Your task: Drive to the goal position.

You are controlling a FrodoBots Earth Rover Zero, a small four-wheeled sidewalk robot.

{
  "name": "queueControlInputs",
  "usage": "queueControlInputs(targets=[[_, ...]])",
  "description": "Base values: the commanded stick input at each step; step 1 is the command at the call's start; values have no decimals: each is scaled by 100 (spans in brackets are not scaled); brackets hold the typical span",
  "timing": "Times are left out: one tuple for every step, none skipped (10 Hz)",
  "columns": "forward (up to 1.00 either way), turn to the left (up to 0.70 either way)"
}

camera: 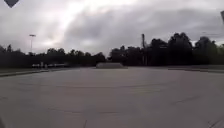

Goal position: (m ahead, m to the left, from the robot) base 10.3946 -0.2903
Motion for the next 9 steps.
queueControlInputs(targets=[[70, 0], [70, 0], [70, 0], [70, 0], [70, 0], [70, 0], [70, 0], [70, 0], [70, 0]])
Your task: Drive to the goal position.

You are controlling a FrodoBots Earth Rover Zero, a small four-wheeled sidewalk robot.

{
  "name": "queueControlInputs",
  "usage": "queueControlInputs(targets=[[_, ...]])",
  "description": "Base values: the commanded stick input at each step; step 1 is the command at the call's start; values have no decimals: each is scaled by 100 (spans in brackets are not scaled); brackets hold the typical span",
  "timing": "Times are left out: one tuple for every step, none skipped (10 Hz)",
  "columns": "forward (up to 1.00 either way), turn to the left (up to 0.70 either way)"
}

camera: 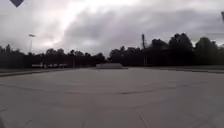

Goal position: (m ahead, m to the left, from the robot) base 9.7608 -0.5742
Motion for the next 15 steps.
queueControlInputs(targets=[[56, 0], [42, 0], [28, 0], [13, 0], [5, 0], [5, 0], [5, 0], [5, 0], [5, 0], [4, 0], [4, 0], [4, 0], [5, 0], [5, 0], [5, 0]])
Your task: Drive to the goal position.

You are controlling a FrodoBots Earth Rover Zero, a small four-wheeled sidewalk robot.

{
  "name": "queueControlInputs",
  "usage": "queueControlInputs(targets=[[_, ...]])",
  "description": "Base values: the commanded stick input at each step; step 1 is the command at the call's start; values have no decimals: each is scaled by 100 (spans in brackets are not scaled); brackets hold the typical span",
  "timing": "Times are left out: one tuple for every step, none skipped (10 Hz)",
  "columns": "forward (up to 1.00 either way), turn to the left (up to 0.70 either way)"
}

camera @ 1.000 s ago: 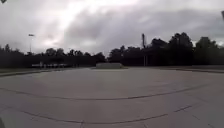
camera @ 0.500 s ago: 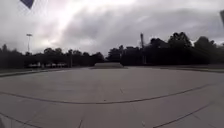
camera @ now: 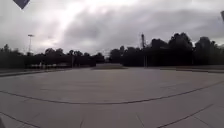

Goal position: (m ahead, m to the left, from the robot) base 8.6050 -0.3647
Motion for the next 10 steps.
queueControlInputs(targets=[[5, 0], [5, 0], [5, 0], [5, 0], [5, 0], [5, 0], [5, 0], [4, 0], [4, 0], [5, 0]])
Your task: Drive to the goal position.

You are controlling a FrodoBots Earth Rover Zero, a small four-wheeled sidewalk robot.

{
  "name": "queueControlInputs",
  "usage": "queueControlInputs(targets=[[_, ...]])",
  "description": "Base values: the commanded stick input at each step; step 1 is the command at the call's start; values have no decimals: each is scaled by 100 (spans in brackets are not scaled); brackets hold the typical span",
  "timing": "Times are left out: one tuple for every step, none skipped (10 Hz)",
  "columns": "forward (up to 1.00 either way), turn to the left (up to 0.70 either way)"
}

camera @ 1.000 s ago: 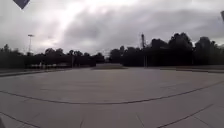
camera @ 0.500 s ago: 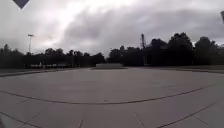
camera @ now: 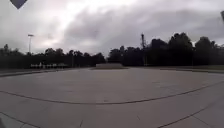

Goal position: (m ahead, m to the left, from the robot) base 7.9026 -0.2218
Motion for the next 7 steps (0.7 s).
queueControlInputs(targets=[[5, 0], [5, 0], [5, 0], [5, 0], [5, 0], [5, 0], [5, 0]])
